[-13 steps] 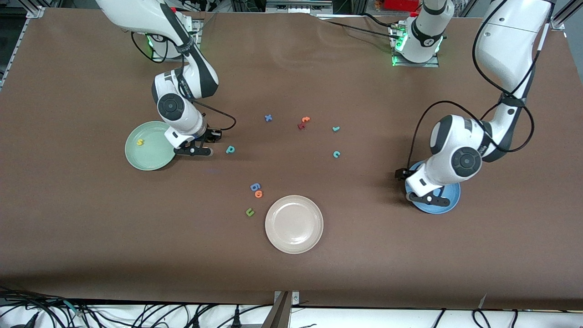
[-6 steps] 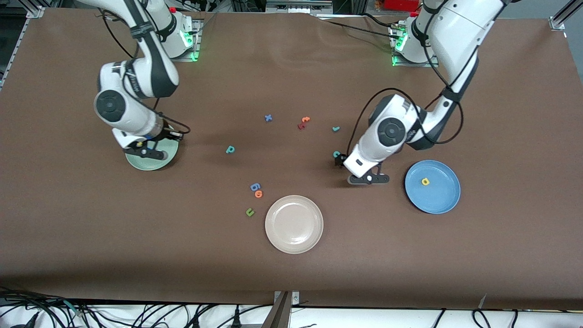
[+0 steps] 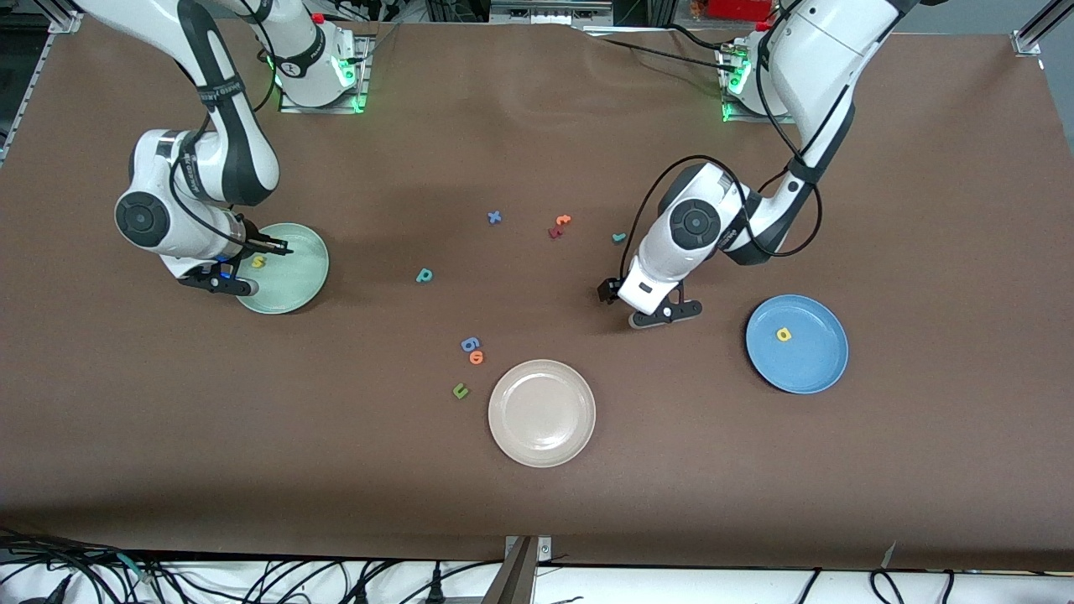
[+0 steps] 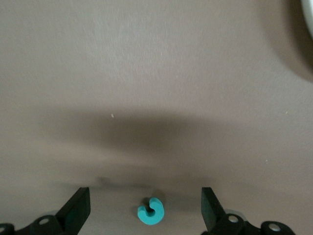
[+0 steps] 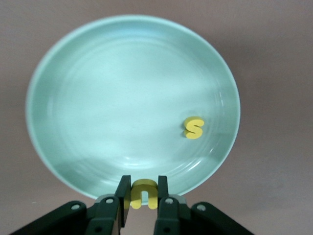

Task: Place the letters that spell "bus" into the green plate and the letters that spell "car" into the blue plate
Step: 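Drop the n in the green plate while the left gripper reaches the teal c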

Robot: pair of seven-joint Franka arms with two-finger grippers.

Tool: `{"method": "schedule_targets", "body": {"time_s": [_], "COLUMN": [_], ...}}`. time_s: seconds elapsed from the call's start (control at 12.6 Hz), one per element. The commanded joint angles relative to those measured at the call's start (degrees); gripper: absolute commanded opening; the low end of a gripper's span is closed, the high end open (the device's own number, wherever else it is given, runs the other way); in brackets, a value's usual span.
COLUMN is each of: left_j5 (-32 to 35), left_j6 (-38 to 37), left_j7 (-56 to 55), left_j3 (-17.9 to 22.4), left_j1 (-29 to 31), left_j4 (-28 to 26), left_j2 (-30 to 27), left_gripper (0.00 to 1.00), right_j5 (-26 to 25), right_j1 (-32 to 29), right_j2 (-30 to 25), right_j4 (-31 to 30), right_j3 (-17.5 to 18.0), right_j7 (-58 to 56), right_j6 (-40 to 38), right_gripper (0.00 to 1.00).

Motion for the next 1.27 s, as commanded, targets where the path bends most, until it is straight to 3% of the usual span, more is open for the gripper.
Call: {"method": "schedule_targets", "body": {"time_s": [0.0, 0.16, 0.24, 0.32, 0.72, 1.03, 1.19], "left_j5": [-0.3, 1.5, 3.2, 4.3, 4.6, 4.6, 5.4], "left_j6": [1.6, 1.5, 1.6, 1.6, 1.6, 3.9, 5.2], "left_j7": [-5.4, -10.2, -13.8, -17.4, -28.3, -32.6, -33.8], "left_j3": [0.5, 0.5, 0.4, 0.4, 0.4, 0.4, 0.5], "left_j1": [-2.5, -3.9, -4.0, -4.2, -4.3, -4.4, -4.8], "left_j4": [-2.9, -2.9, -2.9, -2.9, -3.0, -3.8, -4.6], "left_j2": [-2.2, -2.2, -2.2, -2.0, -1.7, -0.9, -0.7], "left_gripper": [0.98, 0.96, 0.94, 0.93, 0.90, 0.89, 0.87], "right_j5": [-0.3, -0.3, -0.3, -0.3, 0.0, 0.6, 0.7], "right_j1": [-0.6, -0.9, -0.9, -0.9, 1.2, 6.0, 7.9], "right_j2": [3.0, 3.7, 3.6, 3.6, 1.2, 0.8, 1.3], "right_j4": [0.3, 0.2, 0.3, 0.3, 1.7, 8.9, 11.3], "right_j3": [0.0, 0.0, 0.0, 0.0, 0.7, 1.3, 3.4], "right_j7": [-2.7, -2.8, -2.8, -3.0, -0.1, 7.8, 12.1], "right_j6": [0.7, 1.0, 0.9, 1.0, -0.9, -6.0, -5.6], "right_gripper": [0.16, 0.24, 0.50, 0.99, 1.00, 1.00, 0.99]}}
